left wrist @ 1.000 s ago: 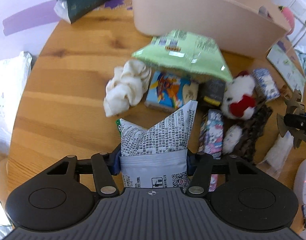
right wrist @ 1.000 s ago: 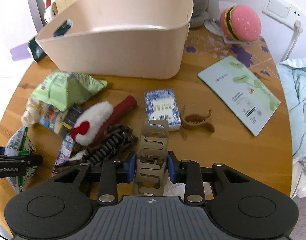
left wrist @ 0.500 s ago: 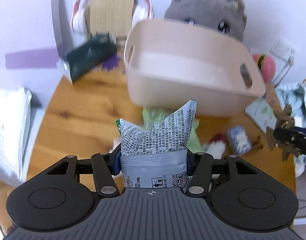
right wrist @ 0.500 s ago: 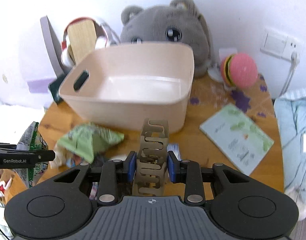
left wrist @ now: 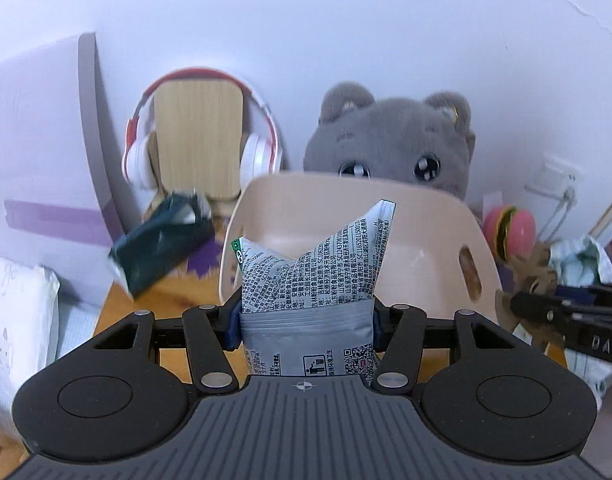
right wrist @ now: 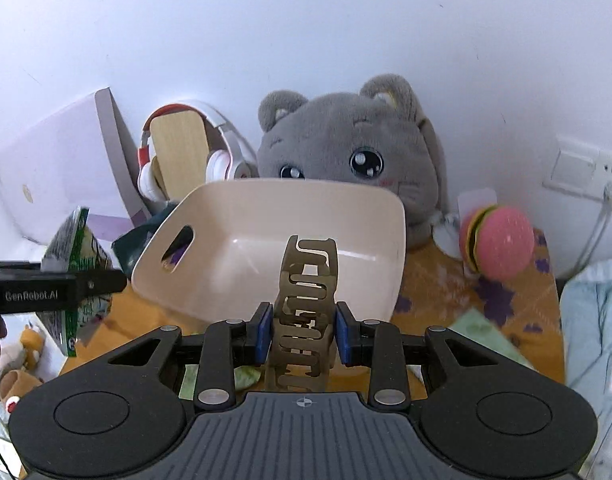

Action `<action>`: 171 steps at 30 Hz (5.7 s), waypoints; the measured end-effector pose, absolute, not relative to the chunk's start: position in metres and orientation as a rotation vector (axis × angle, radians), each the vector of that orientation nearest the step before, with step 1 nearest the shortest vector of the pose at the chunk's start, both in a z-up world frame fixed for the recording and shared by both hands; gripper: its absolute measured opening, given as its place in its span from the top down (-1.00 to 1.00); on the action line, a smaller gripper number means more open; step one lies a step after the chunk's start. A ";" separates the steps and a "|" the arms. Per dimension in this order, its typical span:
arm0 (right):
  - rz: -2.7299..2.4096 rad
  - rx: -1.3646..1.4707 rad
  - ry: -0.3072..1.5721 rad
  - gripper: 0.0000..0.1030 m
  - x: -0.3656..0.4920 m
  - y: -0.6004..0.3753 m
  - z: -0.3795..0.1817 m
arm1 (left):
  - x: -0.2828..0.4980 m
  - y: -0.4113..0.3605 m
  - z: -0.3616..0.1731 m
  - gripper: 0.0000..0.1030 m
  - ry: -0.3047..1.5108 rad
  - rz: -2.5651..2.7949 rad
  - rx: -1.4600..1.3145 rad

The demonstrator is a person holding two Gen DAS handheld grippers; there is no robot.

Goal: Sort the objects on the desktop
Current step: 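Carry both held items over the beige basket and open both tools, then reach the left tool to the white scrunchie while the right tool reaches the wrapped white packet, then close the left tool on the scrunchie while the right tool grips the white packet, then lift both items into the beige basket and open both tools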

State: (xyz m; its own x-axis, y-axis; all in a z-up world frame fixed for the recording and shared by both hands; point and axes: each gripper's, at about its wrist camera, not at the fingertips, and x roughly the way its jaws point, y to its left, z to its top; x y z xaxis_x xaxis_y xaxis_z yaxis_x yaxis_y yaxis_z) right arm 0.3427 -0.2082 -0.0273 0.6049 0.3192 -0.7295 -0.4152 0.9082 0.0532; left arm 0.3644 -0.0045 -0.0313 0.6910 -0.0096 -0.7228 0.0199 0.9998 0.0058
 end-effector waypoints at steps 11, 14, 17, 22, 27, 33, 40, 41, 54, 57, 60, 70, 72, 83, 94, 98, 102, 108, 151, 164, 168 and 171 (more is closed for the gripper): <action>0.456 -0.171 0.803 0.42 0.396 -0.182 -0.029 | 0.440 -0.024 -0.045 -0.10 0.818 0.022 0.084; 0.455 -0.182 0.845 0.42 0.416 -0.175 -0.043 | 0.455 -0.031 -0.061 -0.10 0.864 0.035 0.113; 0.447 -0.177 0.914 0.42 0.432 -0.170 -0.060 | 0.466 -0.033 -0.079 -0.10 0.916 0.042 0.116; 0.423 -0.228 0.982 0.42 0.448 -0.160 -0.090 | 0.480 -0.036 -0.116 -0.11 1.012 0.052 0.161; 0.399 -0.263 1.051 0.42 0.454 -0.159 -0.118 | 0.481 -0.042 -0.142 -0.11 1.035 0.050 0.248; 0.387 -0.307 1.094 0.42 0.448 -0.155 -0.138 | 0.487 -0.045 -0.163 -0.13 1.056 0.029 0.281; 0.371 -0.343 1.122 0.12 0.442 -0.156 -0.147 | 0.481 -0.034 -0.159 -0.31 0.968 0.008 0.229; 0.375 -0.350 1.115 0.08 0.440 -0.157 -0.145 | 0.480 -0.033 -0.156 -0.38 0.962 0.005 0.219; 0.393 -0.342 1.002 -0.79 0.413 -0.148 -0.100 | 0.454 -0.017 -0.096 -0.47 0.838 -0.025 0.190; 0.388 -0.325 0.973 -0.85 0.400 -0.150 -0.086 | 0.444 -0.011 -0.083 -0.49 0.815 -0.043 0.186; 0.370 -0.309 0.943 -0.94 0.388 -0.152 -0.075 | 0.431 -0.003 -0.072 -0.53 0.797 -0.057 0.183; 0.280 -0.219 0.909 -1.00 0.336 -0.193 -0.059 | 0.394 0.034 -0.075 -0.70 0.901 -0.185 0.193; 0.259 -0.221 0.915 -1.00 0.325 -0.201 -0.063 | 0.387 0.041 -0.079 -0.72 0.896 -0.160 0.200; 0.117 -0.197 1.034 -1.00 0.271 -0.245 -0.107 | 0.350 0.074 -0.113 -0.78 0.937 -0.125 0.293; -0.010 -0.138 1.161 -0.90 0.243 -0.265 -0.152 | 0.324 0.082 -0.154 -0.79 1.008 -0.166 0.355; -0.043 -0.096 1.195 -0.88 0.241 -0.266 -0.167 | 0.324 0.083 -0.165 -0.79 1.023 -0.141 0.385; -0.066 -0.085 1.216 -0.88 0.243 -0.266 -0.179 | 0.329 0.085 -0.176 -0.79 1.047 -0.128 0.387; -0.126 -0.156 1.232 -0.89 0.248 -0.262 -0.192 | 0.337 0.084 -0.190 -0.79 1.062 -0.134 0.381; 0.013 -0.111 1.247 0.53 0.240 -0.252 -0.192 | 0.337 0.096 -0.202 0.71 1.093 -0.118 0.286; 0.146 -0.118 1.112 0.54 0.238 -0.250 -0.134 | 0.339 0.130 -0.149 0.71 1.032 -0.033 0.197; 0.211 -0.109 1.048 0.54 0.243 -0.239 -0.104 | 0.347 0.127 -0.119 0.71 0.972 -0.039 0.165; 0.260 -0.119 1.003 0.54 0.250 -0.228 -0.086 | 0.355 0.118 -0.097 0.71 0.926 -0.062 0.152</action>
